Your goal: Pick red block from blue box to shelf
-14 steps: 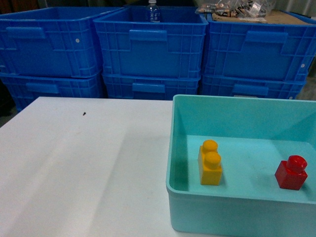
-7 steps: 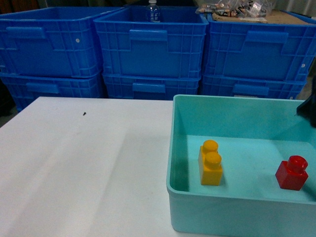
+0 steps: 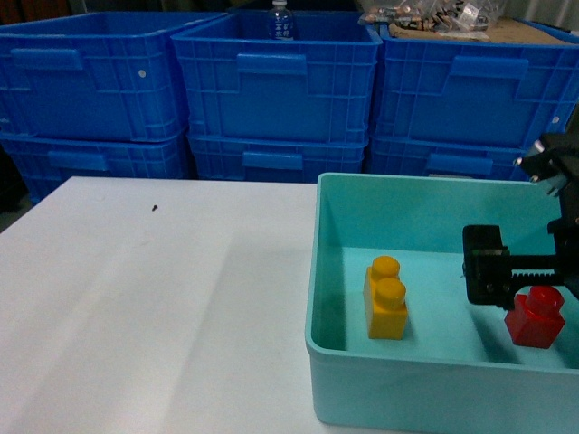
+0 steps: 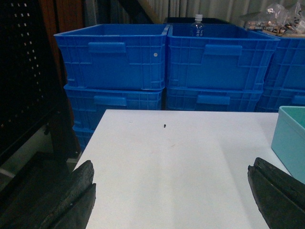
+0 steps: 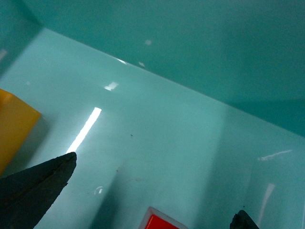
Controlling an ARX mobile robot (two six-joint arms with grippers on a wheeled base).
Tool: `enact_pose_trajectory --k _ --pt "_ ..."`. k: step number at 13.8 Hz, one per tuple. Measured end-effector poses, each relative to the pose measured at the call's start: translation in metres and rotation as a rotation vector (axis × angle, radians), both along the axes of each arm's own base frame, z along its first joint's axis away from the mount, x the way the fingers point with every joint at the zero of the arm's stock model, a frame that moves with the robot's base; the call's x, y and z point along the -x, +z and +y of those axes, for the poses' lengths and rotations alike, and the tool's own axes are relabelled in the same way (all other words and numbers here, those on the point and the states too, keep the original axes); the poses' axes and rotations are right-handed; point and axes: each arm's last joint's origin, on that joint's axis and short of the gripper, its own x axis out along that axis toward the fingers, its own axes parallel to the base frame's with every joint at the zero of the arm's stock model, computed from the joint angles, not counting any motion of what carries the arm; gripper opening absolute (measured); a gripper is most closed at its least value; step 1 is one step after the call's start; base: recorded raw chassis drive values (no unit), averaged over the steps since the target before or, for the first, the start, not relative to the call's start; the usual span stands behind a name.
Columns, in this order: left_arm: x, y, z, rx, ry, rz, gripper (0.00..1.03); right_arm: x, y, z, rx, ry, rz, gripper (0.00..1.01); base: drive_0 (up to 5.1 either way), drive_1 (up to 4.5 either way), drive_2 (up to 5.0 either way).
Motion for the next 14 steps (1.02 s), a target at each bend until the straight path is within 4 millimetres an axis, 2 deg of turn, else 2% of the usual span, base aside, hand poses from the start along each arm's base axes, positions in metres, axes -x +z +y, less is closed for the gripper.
enact_pose_trajectory --k 2,7,10,11,14 --pt "0.0 0.0 0.0 0.0 0.0 0.0 0.98 -0.005 -0.014 0.0 0.025 -0.034 0.027 0.98 0.0 0.0 0.0" --pt "0.0 0.0 0.0 0.0 0.0 0.0 0.98 -0.019 -0.03 0.0 0.027 -0.167 0.077 0.98 0.0 0.0 0.0" --pt "0.0 0.0 0.0 0.0 0.0 0.0 0.98 -0.021 -0.034 0.011 0.006 -0.212 0.085 0.98 0.0 0.0 0.0" --pt "0.0 0.0 0.0 0.0 0.0 0.0 0.98 -0.021 -0.033 0.013 -0.001 -0.219 0.088 0.94 0.0 0.0 0.0" --pt "0.0 0.0 0.0 0.0 0.0 0.0 0.98 -0.022 -0.04 0.013 0.003 -0.245 0.113 0.58 0.0 0.0 0.0"
